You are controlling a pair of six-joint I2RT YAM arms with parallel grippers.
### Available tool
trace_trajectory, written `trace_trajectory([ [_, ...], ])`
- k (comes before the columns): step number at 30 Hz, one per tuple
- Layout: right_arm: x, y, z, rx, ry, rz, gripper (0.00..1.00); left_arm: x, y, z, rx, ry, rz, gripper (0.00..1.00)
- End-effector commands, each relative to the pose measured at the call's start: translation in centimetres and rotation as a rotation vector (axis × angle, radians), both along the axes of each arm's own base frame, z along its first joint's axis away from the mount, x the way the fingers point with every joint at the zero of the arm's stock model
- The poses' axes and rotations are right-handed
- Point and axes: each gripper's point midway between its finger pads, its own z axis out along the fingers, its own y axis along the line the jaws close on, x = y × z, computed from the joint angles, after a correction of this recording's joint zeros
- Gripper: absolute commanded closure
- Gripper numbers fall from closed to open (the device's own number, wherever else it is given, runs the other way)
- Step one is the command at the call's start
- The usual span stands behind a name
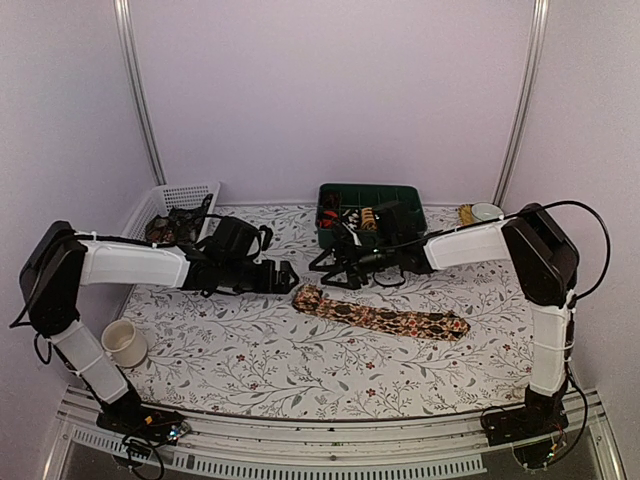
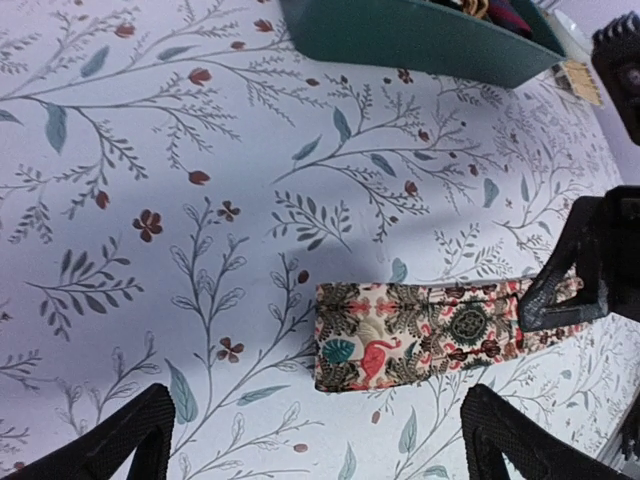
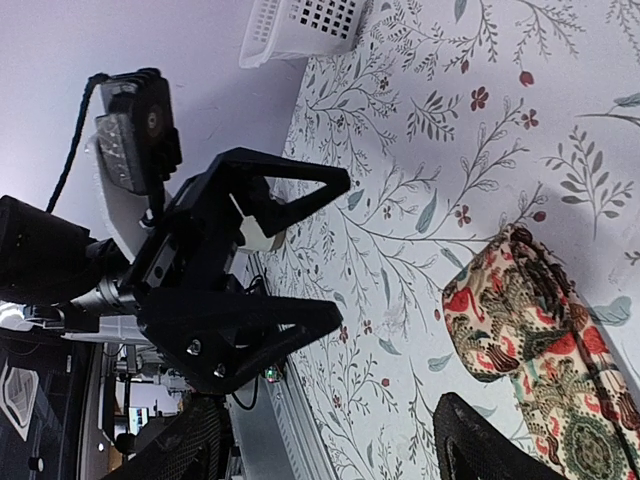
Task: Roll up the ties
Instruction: Roll the tie at the center of the board.
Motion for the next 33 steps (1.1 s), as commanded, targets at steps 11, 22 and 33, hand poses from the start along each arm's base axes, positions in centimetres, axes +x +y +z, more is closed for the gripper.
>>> trace_trajectory([
  [11,0.8,3.1,-6.3,-0.054,0.065,-0.008,0.28,-0.7,-1.4,-0.7,-0.511,0.092,-0.13,0.02],
  [22,0.9,2.6,-9.4,-0.138,0.088,-0.022,0.28,-0.2,-1.7,-2.4,-0.57,0.139,-0.147,0.08],
  [33,0.0,1.8,-12.2,-0.188,0.121,-0.015,0.29,0.0,-2.7,-4.4,-0.605,0.196,-0.168,0.11],
])
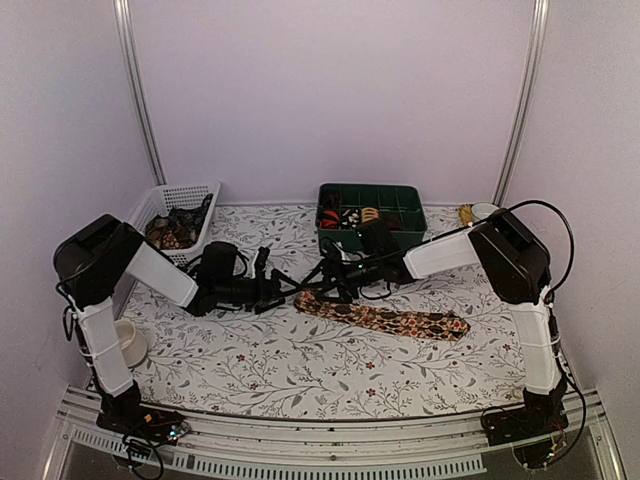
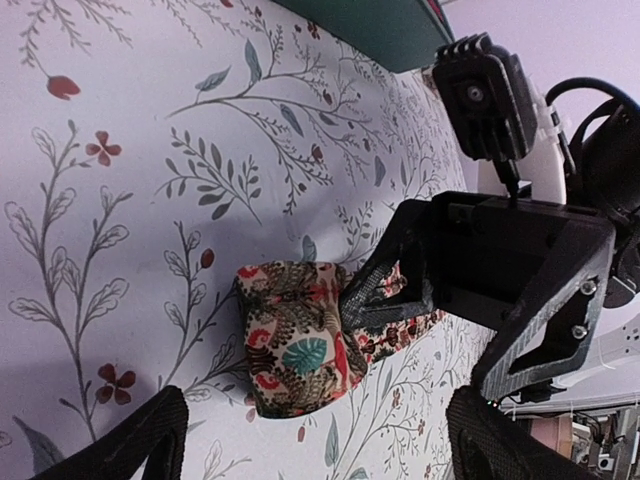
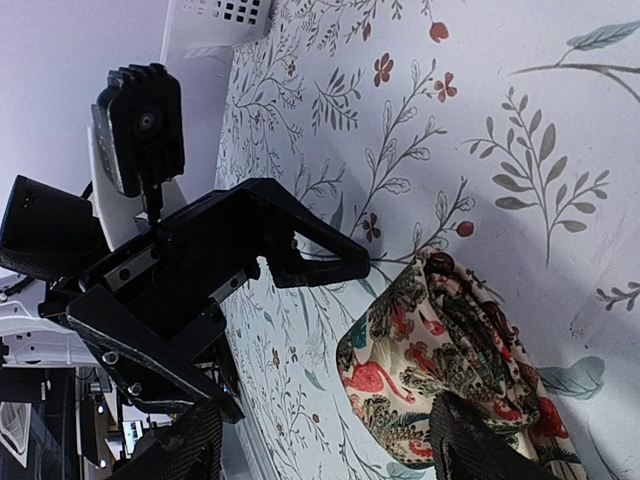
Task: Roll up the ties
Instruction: Roll the tie at the center of the board.
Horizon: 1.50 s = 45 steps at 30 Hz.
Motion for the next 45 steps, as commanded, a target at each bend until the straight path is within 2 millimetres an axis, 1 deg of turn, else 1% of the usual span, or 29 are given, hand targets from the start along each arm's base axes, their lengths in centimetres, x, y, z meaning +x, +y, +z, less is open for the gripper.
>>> trace_trajectory([
  [1,-0.9,-0.8,-5.6,-0.089,0.07,-0.001,0.29,0.6,-0.7,0.1,-0.047,-0.008,-0.025,0.11],
  [4,-1.1,-1.0,-5.6,-0.084,0.072,0.001,0.29,0.6,-1.0,0.0,-0.063,0.001,-0.031,0.12],
  [5,-1.2,-1.0,-5.5,-0.08,0.07,0.003,0.29,0.4,-0.9,-1.4,-0.049,0.031,-0.029,0.13],
  [8,-1.4,-1.1,-5.4,-0.077,0.066,0.005,0.29,0.4,-1.1,-2.2,-0.045,0.056,-0.028,0.14],
  [14,-2.0,-1.4,-6.0,-0.086,0.07,0.01,0.29,0.1,-1.4,-3.8,-0.021,0.118,-0.025,0.19],
  [17,-2.2,-1.5,-6.2,-0.088,0.075,0.008,0.29,-0.5,-1.6,-5.2,0.016,0.173,-0.028,0.2],
  [21,-2.2,-1.7,-6.3,-0.09,0.074,0.006,0.3,-1.6,-1.6,-6.8,0.027,0.252,-0.022,0.25],
  [25,-2.4,-1.7,-6.3,-0.092,0.075,0.006,0.3,-2.6,-2.1,-7.5,0.029,0.289,-0.035,0.29],
  [29,-2.5,-1.9,-6.5,-0.097,0.074,0.006,0.3,-3.3,-2.5,-7.7,0.028,0.31,-0.048,0.34],
  [36,-2.4,-2.1,-6.4,-0.106,0.063,-0.002,0.3,-4.1,-2.6,-8.4,0.044,0.352,-0.046,0.36],
  [38,-2.4,-2.1,-6.4,-0.108,0.058,-0.002,0.3,-4.3,-2.5,-8.8,0.058,0.357,-0.039,0.39],
  [43,-2.5,-2.1,-6.2,-0.107,0.053,-0.001,0.3,-4.5,-2.3,-9.4,0.076,0.371,-0.027,0.56],
  [45,-2.4,-2.1,-6.2,-0.108,0.051,-0.001,0.3,-4.6,-2.4,-9.3,0.079,0.37,-0.028,0.61],
])
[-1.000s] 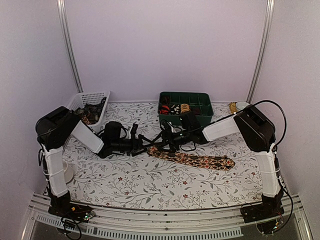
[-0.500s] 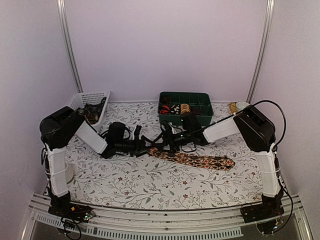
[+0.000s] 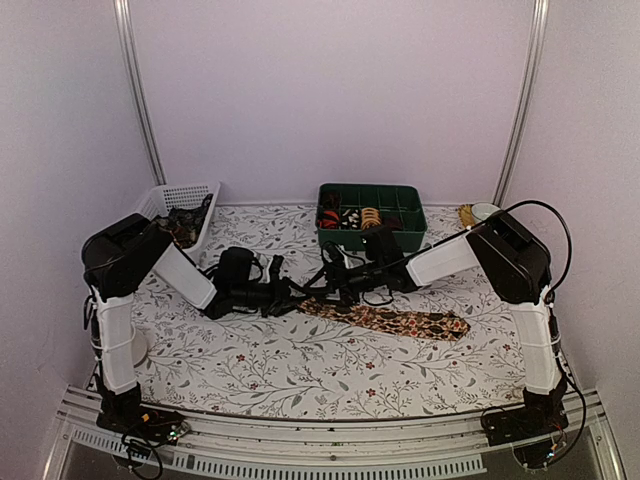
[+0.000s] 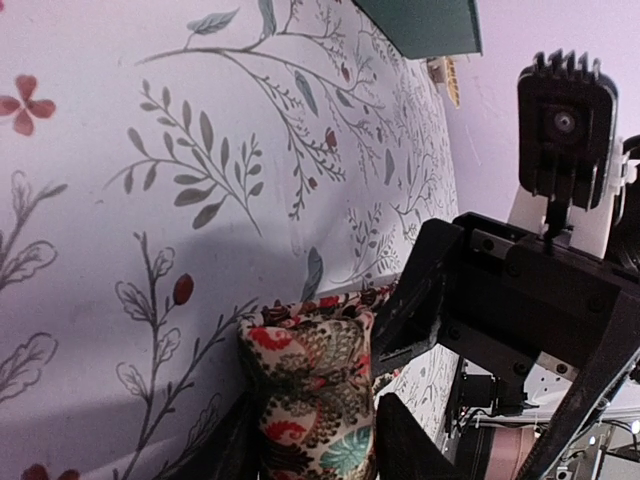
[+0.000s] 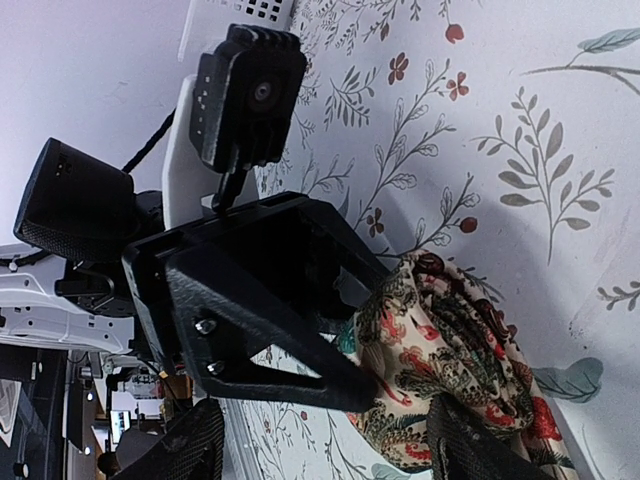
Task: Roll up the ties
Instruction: Roll the tie at the center of the board.
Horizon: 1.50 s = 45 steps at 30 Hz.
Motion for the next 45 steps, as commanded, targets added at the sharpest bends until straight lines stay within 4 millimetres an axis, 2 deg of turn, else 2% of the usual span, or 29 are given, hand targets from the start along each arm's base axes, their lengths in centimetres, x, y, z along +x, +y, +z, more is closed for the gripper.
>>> trace_trajectory([
  [1,-1.9,-1.7,-5.4,-0.146,0.116,-0.017,0.3,-4.6,1.1,-6.5,0.153,0.224,-0.025,0.64],
  [6,-1.9,-1.7,-5.4,-0.149,0.113,-0.02,0.31,-4.5,1.2,-6.4,0.175,0.212,-0.024,0.73],
  [10,-1.8,-1.8,-5.2,-0.154,0.104,-0.022,0.3,-4.1,1.3,-6.0,0.199,0.189,-0.017,0.9],
  [14,-1.6,-1.6,-4.3,-0.15,0.082,-0.018,0.28,-3.6,1.7,-5.4,0.234,0.155,-0.006,0.94],
  [20,-1.1,-2.1,0.1,-0.11,0.011,-0.004,0.23,-2.1,3.0,-4.2,0.377,0.059,0.014,0.96],
  [27,-0.2,-4.7,5.7,-0.05,-0.072,-0.024,0.21,-0.2,5.4,-1.8,0.645,-0.089,0.044,0.98],
  [32,-0.6,-7.3,5.5,-0.073,-0.064,-0.057,0.21,0.6,6.3,-0.8,0.869,-0.177,0.043,0.99],
  [34,-1.0,-8.2,4.7,-0.088,-0.049,-0.066,0.21,0.9,6.3,-0.5,0.954,-0.204,0.039,0.99],
  [38,-1.9,-8.9,4.0,-0.083,-0.028,-0.064,0.21,1.0,6.3,0.1,1.101,-0.265,0.03,0.99],
  [40,-2.2,-9.1,4.0,-0.071,-0.016,-0.061,0.21,0.9,6.0,-0.8,1.182,-0.285,0.01,0.99],
  [45,-2.2,-9.3,4.3,-0.048,0.0,-0.063,0.2,0.7,4.7,-0.4,1.358,-0.381,-0.034,0.99],
])
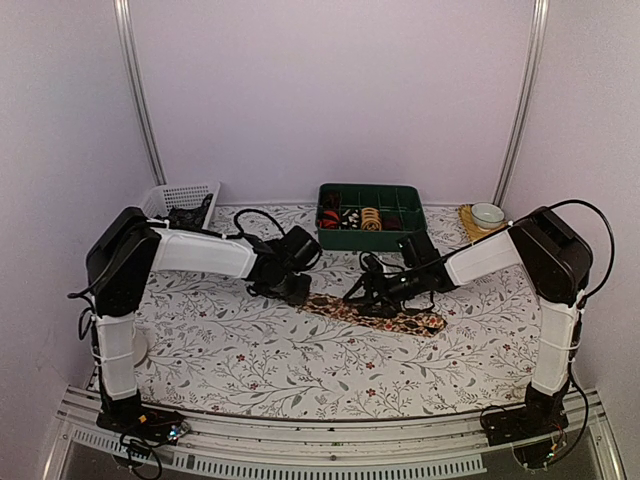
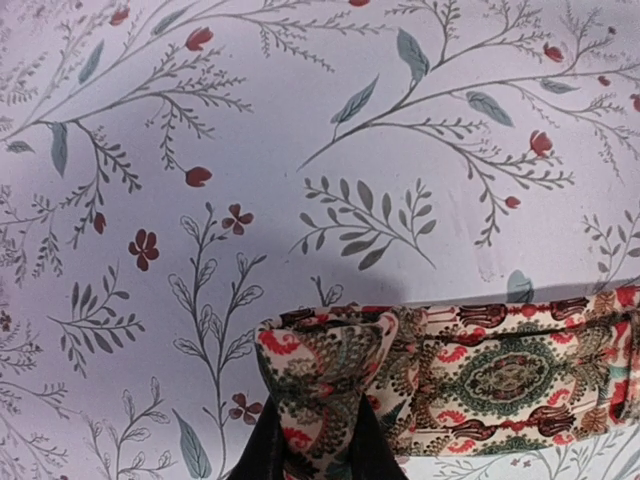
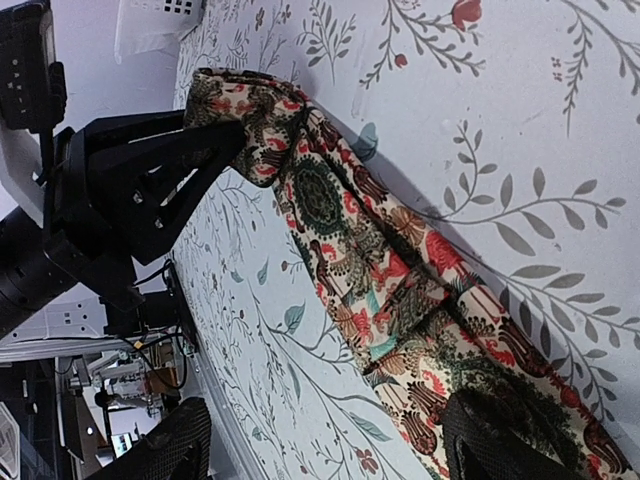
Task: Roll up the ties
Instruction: Roll the tie at the center of the board.
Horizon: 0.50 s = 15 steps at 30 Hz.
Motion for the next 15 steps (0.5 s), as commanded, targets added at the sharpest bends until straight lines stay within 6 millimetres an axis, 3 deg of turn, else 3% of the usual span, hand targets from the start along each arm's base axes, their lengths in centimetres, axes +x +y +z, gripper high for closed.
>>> trace_trajectory([
  [1,0.4,0.0,5.5,0.101,-0.086,0.002,0.21,-1.4,1.5,-1.5,0.324,-0.026,-0.049,0.99],
  [15,0.6,-0.1,3.4,0.142,0.01,-0.01,0.21,-2.6,-3.3,-0.5,0.541,-0.149,-0.159,0.93],
])
